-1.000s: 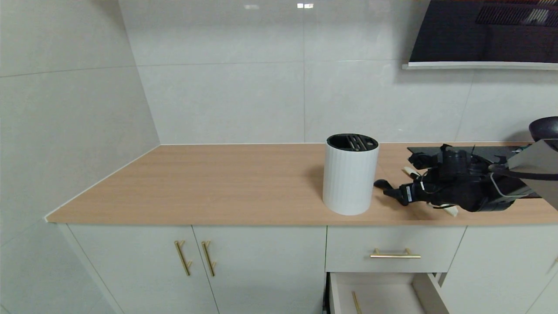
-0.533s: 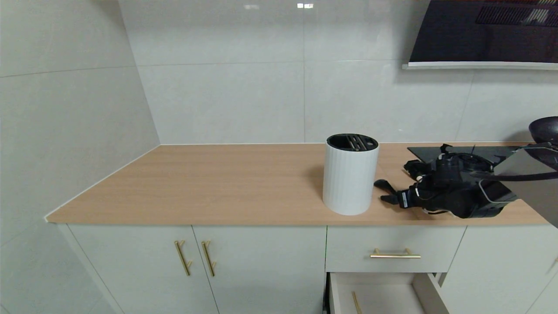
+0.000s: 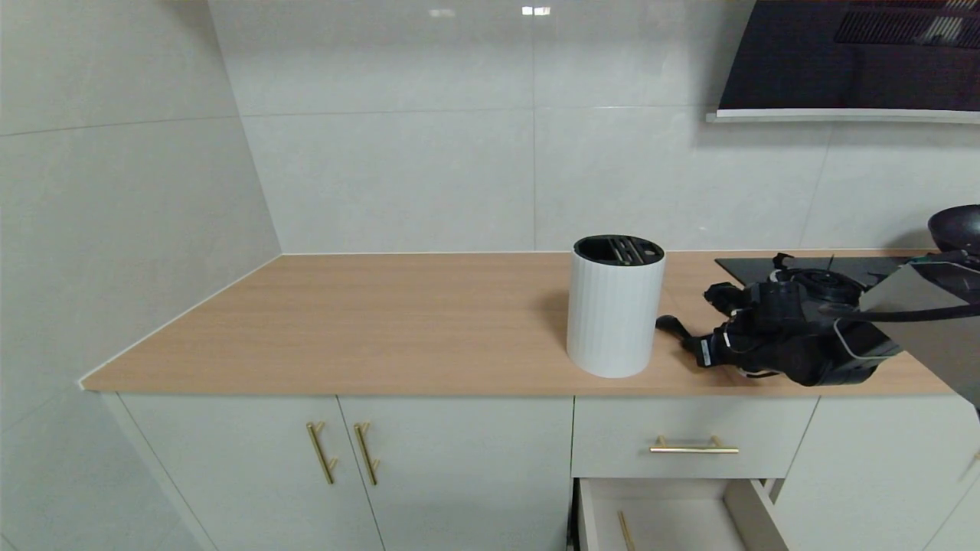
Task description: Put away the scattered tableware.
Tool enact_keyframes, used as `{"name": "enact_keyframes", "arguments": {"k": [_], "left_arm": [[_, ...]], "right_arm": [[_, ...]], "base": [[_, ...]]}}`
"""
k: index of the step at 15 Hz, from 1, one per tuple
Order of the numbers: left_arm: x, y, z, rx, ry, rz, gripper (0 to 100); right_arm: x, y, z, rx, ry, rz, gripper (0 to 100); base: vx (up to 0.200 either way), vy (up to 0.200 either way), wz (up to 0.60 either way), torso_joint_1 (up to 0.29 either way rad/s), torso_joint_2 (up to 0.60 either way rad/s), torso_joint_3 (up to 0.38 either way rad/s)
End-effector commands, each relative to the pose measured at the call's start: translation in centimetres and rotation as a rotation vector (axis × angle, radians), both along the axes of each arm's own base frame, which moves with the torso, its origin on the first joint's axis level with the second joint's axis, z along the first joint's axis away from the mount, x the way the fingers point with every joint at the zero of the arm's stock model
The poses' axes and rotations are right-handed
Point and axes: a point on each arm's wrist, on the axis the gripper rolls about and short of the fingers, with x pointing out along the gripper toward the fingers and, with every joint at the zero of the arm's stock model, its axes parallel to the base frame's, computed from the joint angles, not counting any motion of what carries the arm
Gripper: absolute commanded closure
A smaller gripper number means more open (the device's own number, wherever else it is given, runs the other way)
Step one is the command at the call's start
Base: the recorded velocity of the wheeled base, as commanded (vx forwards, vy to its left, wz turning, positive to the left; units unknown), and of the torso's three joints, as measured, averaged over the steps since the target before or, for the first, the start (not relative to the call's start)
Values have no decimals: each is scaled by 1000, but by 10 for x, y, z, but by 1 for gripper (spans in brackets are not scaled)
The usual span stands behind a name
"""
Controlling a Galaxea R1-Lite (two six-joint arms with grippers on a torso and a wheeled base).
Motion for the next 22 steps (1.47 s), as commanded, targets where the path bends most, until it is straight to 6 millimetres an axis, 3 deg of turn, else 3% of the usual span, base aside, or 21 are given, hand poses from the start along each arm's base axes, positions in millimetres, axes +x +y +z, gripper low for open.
{"name": "enact_keyframes", "arguments": {"k": [1,4,8,10,14,19,22], "left_arm": [[0,0,0,0,1,0,0],[0,0,0,0,1,0,0],[0,0,0,0,1,0,0],[0,0,0,0,1,0,0],[0,0,0,0,1,0,0],[0,0,0,0,1,0,0],[0,0,0,0,1,0,0]], "right_arm": [[-1,3,-3,-3,10,2,100],[0,3,1,-26,-1,-38,100],[-13,12,36,-25,8,-203,100],[-41,18,55,-12,50,-276,100],[-112,21,66,-8,142,-280,100],[-180,21,63,24,246,-288,100],[-205,26,52,7,289,-253,100]], "base": [[0,0,0,0,0,0],[0,0,0,0,0,0],[0,0,0,0,0,0],[0,0,0,0,0,0],[0,0,0,0,0,0],[0,0,0,0,0,0],[0,0,0,0,0,0]]}}
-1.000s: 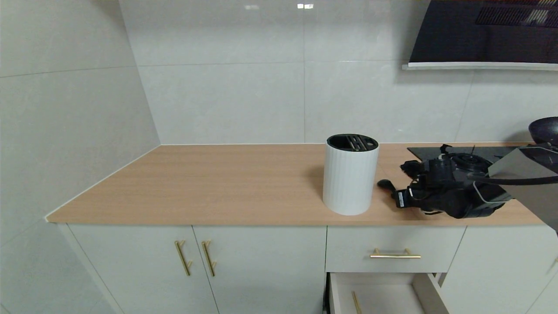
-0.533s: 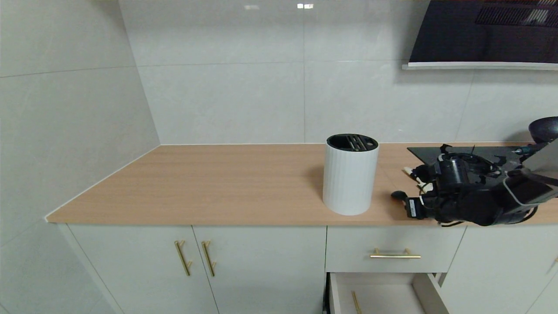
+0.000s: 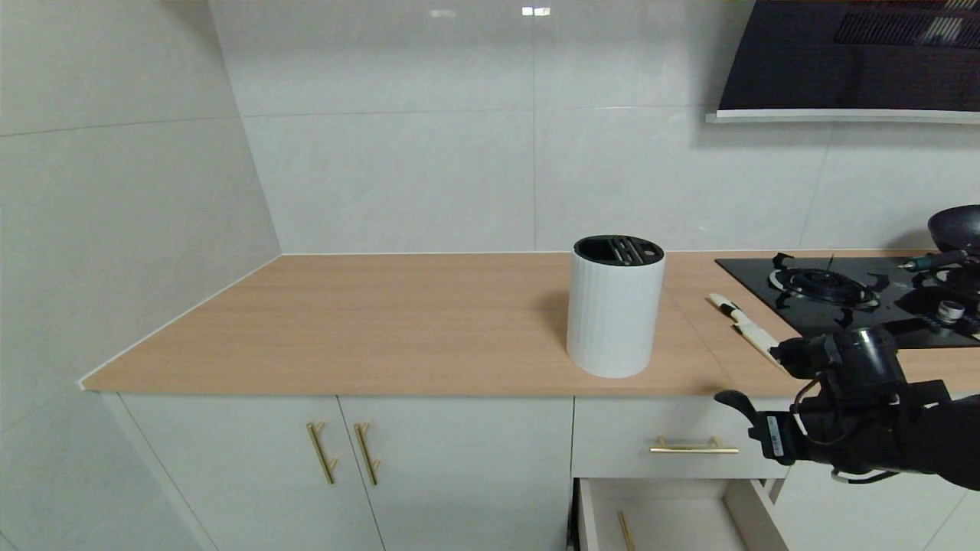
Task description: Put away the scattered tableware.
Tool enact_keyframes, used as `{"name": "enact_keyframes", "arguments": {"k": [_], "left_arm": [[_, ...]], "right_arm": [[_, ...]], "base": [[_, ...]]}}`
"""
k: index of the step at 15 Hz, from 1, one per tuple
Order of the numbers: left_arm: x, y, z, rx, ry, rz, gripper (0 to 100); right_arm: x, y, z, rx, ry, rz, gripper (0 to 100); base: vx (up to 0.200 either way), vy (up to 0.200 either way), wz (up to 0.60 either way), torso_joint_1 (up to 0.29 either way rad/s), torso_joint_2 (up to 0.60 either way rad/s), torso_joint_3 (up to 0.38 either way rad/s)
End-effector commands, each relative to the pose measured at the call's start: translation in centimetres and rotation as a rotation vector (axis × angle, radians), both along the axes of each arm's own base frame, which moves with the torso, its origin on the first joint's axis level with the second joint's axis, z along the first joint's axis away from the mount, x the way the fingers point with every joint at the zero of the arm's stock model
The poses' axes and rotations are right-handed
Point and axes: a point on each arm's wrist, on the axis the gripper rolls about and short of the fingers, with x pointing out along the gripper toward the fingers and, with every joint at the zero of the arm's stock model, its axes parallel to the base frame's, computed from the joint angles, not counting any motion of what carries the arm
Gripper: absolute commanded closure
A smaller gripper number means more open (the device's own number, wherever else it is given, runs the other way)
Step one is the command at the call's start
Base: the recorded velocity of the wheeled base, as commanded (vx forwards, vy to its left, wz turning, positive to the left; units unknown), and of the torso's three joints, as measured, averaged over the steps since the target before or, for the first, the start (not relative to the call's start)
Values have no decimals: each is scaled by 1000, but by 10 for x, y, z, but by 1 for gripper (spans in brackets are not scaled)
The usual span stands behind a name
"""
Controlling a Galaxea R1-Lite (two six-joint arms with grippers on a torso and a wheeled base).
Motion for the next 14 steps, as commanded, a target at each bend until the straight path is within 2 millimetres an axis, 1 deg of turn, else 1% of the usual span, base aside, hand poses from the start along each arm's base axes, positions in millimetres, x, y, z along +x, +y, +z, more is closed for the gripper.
{"name": "enact_keyframes", "arguments": {"k": [1,2,3,4,5,6,14], "left_arm": [[0,0,0,0,1,0,0],[0,0,0,0,1,0,0],[0,0,0,0,1,0,0],[0,0,0,0,1,0,0],[0,0,0,0,1,0,0],[0,0,0,0,1,0,0],[0,0,0,0,1,0,0]], "right_arm": [[-20,4,-1,1,1,31,100],[-23,4,-5,2,4,33,100],[-26,3,-14,0,12,36,100],[-26,3,-14,0,12,36,100],[-24,4,-29,-3,16,36,100],[-23,4,-33,-2,18,38,100],[-21,7,-52,-10,49,46,100]], "base": [[0,0,0,0,0,0],[0,0,0,0,0,0],[0,0,0,0,0,0],[0,0,0,0,0,0],[0,0,0,0,0,0],[0,0,0,0,0,0],[0,0,0,0,0,0]]}}
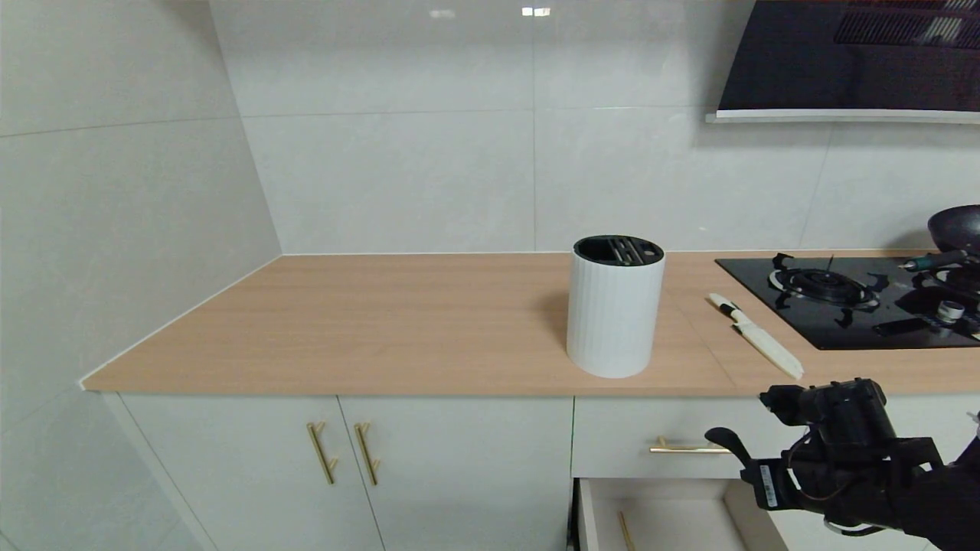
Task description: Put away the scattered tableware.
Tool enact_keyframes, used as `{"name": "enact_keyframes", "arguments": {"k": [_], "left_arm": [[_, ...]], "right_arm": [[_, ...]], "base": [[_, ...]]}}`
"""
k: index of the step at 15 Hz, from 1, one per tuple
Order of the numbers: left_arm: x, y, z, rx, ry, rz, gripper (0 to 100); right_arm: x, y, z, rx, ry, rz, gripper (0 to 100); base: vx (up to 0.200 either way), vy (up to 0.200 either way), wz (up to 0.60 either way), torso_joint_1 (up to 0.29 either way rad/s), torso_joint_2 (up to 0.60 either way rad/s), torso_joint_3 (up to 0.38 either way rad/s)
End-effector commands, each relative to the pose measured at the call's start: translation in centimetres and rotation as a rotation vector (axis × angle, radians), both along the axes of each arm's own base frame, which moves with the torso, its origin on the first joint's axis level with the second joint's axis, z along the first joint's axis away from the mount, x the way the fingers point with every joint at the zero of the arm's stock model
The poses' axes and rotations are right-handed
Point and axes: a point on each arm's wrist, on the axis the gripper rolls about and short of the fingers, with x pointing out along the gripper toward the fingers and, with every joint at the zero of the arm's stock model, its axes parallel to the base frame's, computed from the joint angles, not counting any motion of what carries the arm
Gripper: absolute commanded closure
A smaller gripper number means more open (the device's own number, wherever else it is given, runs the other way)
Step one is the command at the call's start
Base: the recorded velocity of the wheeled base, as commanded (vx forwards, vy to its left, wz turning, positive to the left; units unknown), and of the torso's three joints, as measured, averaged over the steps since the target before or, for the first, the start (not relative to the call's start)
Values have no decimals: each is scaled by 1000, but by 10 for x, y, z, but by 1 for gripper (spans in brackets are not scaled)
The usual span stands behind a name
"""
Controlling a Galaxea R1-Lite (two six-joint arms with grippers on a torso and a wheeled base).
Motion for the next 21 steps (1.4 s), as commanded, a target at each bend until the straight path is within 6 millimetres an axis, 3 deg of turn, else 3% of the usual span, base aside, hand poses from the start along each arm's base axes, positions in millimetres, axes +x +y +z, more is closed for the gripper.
{"name": "enact_keyframes", "arguments": {"k": [1,4,7,21], "left_arm": [[0,0,0,0,1,0,0],[0,0,0,0,1,0,0],[0,0,0,0,1,0,0],[0,0,0,0,1,0,0]], "right_arm": [[1,0,-13,-8,34,2,100],[4,1,-29,-22,48,1,100],[4,1,-32,-24,57,1,100],[7,2,-49,-30,76,3,100]], "base": [[0,0,0,0,0,0],[0,0,0,0,0,0],[0,0,0,-35,74,41],[0,0,0,-199,475,272]]}}
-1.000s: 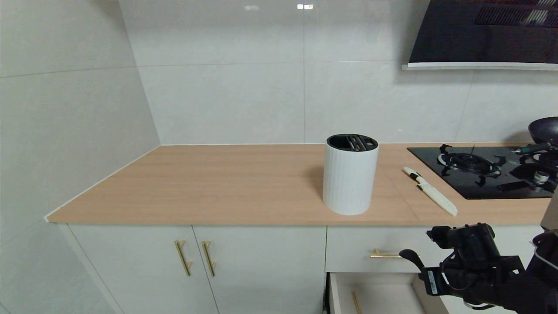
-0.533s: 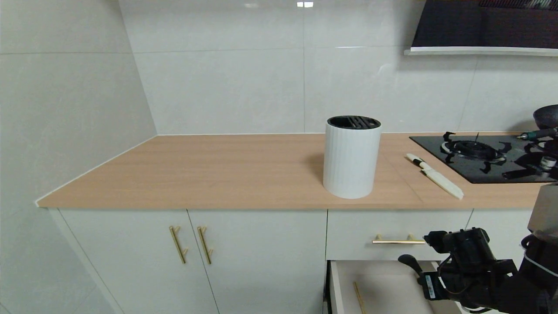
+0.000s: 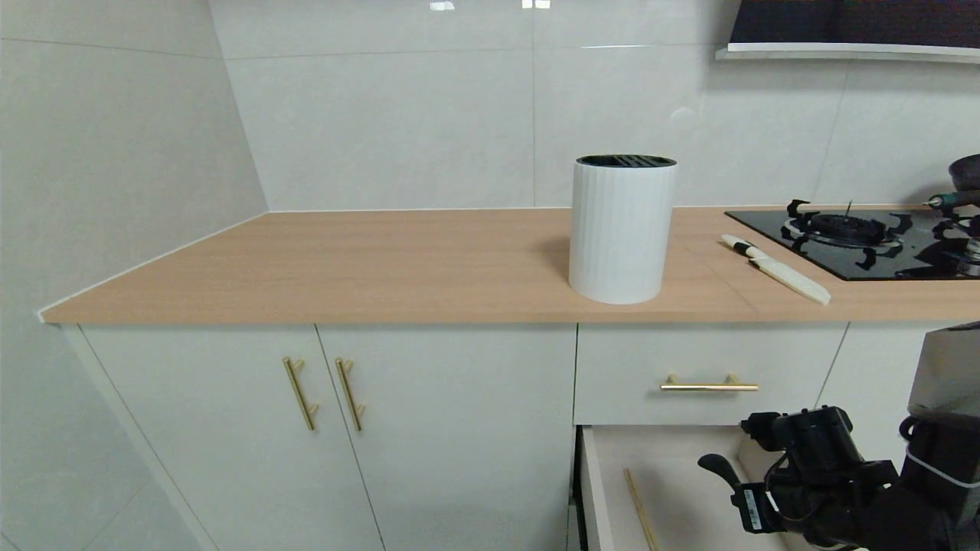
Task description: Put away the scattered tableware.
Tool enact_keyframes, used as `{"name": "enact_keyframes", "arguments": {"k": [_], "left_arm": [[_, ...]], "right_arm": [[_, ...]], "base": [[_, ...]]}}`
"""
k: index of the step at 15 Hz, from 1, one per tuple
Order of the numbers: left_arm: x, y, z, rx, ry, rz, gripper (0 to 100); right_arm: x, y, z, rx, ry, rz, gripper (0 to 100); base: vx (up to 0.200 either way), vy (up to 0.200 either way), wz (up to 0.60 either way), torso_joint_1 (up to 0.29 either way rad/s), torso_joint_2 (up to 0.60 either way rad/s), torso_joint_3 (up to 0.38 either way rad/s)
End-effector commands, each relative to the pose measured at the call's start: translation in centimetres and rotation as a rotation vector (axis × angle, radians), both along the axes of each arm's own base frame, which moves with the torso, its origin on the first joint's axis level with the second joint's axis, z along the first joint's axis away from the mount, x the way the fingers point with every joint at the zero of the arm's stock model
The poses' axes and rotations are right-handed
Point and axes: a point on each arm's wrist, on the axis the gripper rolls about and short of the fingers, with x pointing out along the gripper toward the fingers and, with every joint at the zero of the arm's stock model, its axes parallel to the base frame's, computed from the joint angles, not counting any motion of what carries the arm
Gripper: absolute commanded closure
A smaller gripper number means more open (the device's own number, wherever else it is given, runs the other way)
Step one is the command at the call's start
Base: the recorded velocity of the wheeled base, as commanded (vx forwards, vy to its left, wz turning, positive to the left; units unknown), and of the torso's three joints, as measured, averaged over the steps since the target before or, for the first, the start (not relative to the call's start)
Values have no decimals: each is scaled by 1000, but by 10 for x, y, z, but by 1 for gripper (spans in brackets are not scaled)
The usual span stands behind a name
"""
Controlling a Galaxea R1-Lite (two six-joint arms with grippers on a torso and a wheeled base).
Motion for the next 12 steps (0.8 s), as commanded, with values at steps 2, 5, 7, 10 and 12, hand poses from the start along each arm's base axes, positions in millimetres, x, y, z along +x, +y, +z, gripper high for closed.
{"name": "enact_keyframes", "arguments": {"k": [2,5,7,10,12], "left_arm": [[0,0,0,0,1,0,0],[0,0,0,0,1,0,0],[0,0,0,0,1,0,0],[0,0,0,0,1,0,0],[0,0,0,0,1,0,0]], "right_arm": [[0,0,-3,-2,9,0,100],[0,0,-5,-4,15,0,100],[1,0,-7,-4,11,-1,100],[0,1,-9,-1,-1,4,100],[-1,4,-11,-1,-9,15,100]], "base": [[0,0,0,-176,459,290],[0,0,0,-159,457,303],[0,0,0,-141,447,312],[0,0,0,-98,373,274],[0,0,0,-19,115,73]]}}
